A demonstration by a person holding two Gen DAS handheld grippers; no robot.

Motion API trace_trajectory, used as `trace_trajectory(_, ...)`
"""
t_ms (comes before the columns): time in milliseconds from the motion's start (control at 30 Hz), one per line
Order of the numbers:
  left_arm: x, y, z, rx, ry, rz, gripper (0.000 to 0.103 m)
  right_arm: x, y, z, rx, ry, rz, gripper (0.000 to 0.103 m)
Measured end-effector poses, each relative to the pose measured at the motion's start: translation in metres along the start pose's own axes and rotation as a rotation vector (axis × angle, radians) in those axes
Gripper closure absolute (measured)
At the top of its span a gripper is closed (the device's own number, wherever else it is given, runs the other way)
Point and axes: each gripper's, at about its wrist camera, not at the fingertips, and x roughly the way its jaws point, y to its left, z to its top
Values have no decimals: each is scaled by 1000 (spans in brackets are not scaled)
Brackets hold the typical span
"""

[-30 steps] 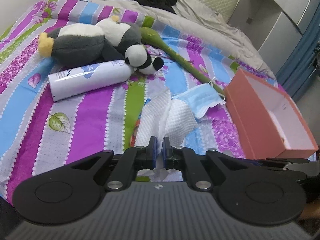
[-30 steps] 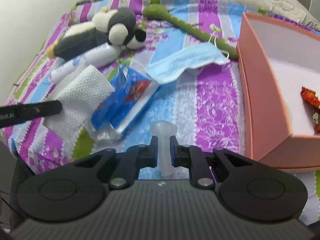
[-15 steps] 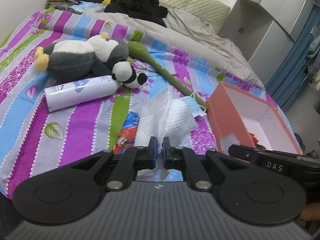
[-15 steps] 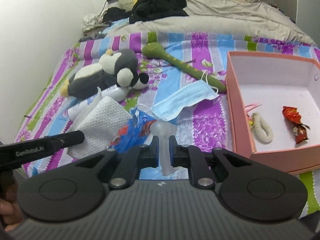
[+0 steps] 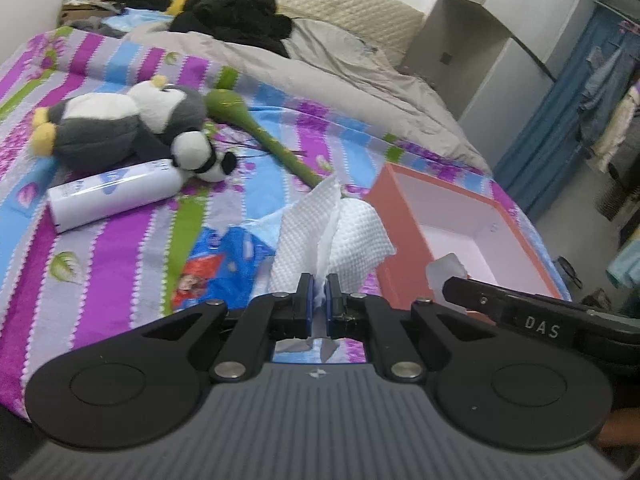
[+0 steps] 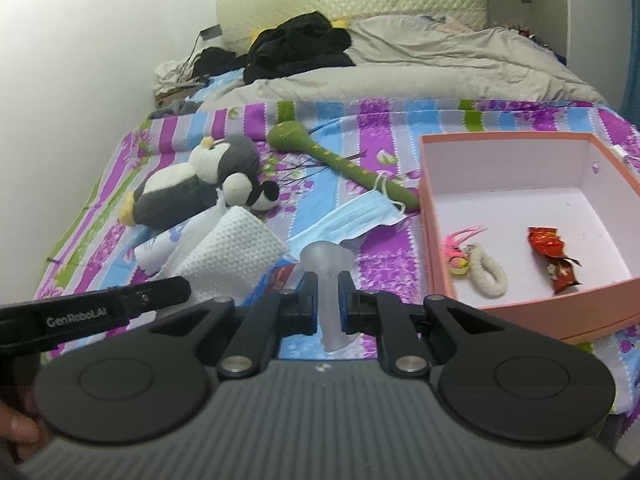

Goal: Organize soft objects
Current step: 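Carry the wet wipe and clear piece in both tools over the pink box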

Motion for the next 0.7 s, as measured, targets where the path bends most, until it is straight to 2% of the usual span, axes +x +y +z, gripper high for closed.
trace_trajectory(433, 28, -79, -3, 141, 65, -180, 96, -48, -59, -15, 119, -64, -156, 89)
trace_trajectory(700, 65, -116, 11, 193, 102, -218, 96, -44, -97, -6, 175, -70, -198, 89)
